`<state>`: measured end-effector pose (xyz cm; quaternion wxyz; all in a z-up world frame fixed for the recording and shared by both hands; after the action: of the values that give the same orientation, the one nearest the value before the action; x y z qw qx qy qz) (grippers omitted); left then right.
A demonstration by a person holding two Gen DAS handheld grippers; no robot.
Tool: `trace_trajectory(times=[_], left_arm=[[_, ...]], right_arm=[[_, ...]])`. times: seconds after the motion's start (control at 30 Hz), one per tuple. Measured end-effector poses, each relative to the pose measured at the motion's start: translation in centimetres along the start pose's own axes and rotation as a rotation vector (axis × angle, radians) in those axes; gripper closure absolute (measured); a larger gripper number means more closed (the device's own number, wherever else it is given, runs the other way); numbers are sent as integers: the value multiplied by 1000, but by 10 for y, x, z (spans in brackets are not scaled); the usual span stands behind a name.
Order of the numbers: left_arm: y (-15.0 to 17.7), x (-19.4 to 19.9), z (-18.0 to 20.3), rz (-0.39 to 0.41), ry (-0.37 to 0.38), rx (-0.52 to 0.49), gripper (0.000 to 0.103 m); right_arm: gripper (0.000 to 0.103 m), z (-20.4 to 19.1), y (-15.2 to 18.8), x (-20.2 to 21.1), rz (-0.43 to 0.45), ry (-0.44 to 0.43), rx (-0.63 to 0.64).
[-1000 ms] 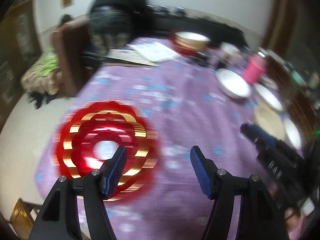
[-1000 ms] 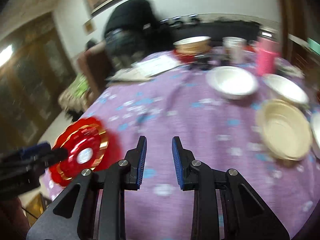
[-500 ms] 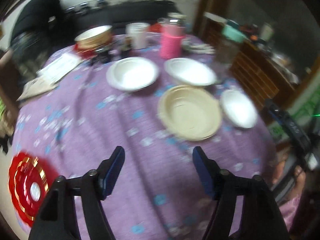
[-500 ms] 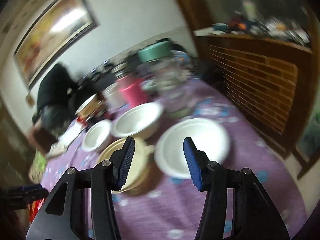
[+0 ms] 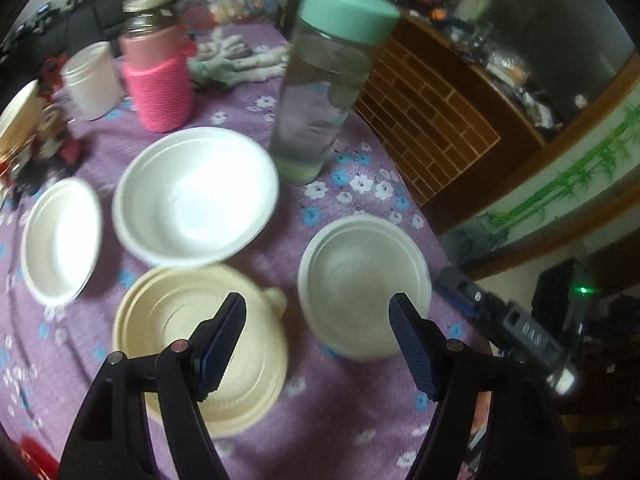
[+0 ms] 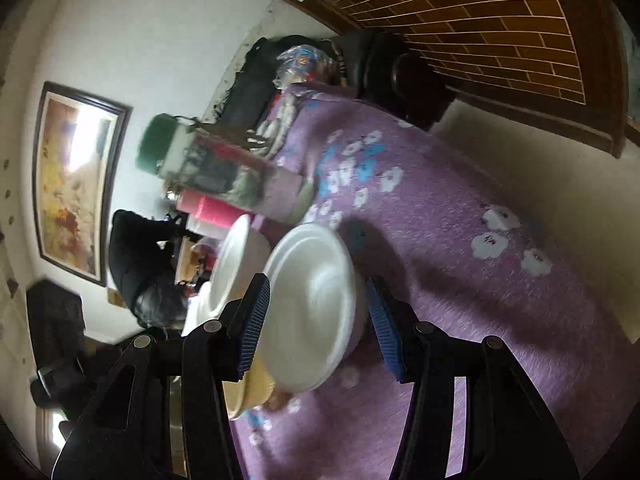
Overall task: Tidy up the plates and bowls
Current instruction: 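Move both tools to the rim of a white paper plate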
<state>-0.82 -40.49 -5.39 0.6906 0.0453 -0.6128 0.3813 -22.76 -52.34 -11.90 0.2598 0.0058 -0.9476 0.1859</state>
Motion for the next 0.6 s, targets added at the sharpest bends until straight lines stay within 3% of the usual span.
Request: trace_trajectory(times=[0.17, 0.43, 0.6], left_arm=[[-15, -36, 12, -56, -33, -82, 29], [-15, -78, 14, -137, -54, -93, 29], [-9, -84, 17, -133, -52, -97, 29]], right_arm=[[52, 10, -4, -3, 13, 35, 14], [52, 14, -2, -9, -40, 11, 8], [52, 18, -2, -11, -41, 23, -7]])
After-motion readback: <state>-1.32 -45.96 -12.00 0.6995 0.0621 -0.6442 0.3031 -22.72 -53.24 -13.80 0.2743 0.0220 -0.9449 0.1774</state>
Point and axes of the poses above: each gripper's, at about its wrist camera, not at the fingertips, and x roughly against the way its jaws point, z to its right, y to its underside, the point moved 4 cm from there along -x, roughly the way its jaws point, and after that the axes turned 2 degrees about z, right-handed, at the moved point
